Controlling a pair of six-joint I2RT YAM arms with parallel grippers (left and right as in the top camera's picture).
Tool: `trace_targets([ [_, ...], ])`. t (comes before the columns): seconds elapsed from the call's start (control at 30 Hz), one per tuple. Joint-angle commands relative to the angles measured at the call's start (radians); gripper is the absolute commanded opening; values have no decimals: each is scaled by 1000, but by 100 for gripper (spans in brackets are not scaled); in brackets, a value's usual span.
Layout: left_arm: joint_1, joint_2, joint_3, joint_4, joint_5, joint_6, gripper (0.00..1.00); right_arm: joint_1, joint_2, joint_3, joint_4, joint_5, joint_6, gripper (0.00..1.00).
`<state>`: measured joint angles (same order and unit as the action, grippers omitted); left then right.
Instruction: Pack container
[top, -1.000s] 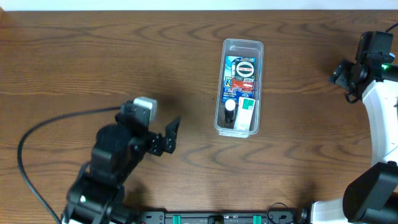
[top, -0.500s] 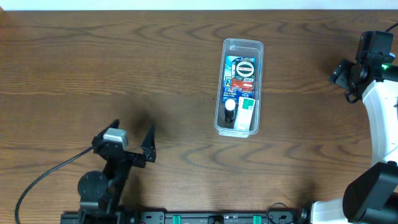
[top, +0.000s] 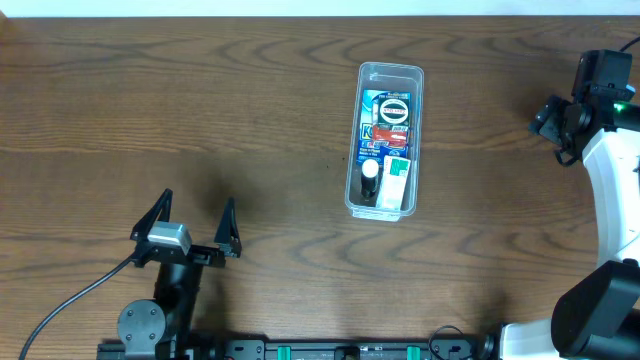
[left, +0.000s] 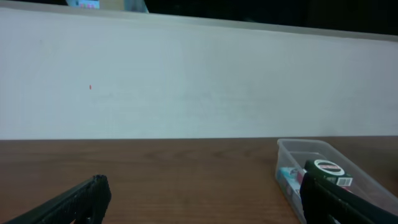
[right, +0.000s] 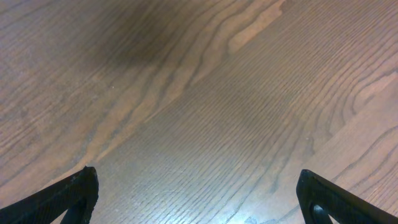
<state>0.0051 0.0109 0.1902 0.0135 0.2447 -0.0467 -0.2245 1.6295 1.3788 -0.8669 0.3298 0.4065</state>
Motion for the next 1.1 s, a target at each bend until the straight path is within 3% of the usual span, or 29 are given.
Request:
trace_targets([
  [0.0,5,-9,-53,66,5,21,98,-3,5,-1,0,10,12,99],
  [0.2,5,-9,-182,227,5,29,98,-3,5,-1,0,10,12,99],
  [0.47,14,-9,-186,168,-3,32,98,-3,5,-1,0,10,12,99],
  [0.7,14,-9,-186,-64,-21,32,98,-3,5,-1,0,10,12,99],
  [1.07,14,-7,-186,-64,-20,32,98,-3,5,-1,0,10,12,99],
])
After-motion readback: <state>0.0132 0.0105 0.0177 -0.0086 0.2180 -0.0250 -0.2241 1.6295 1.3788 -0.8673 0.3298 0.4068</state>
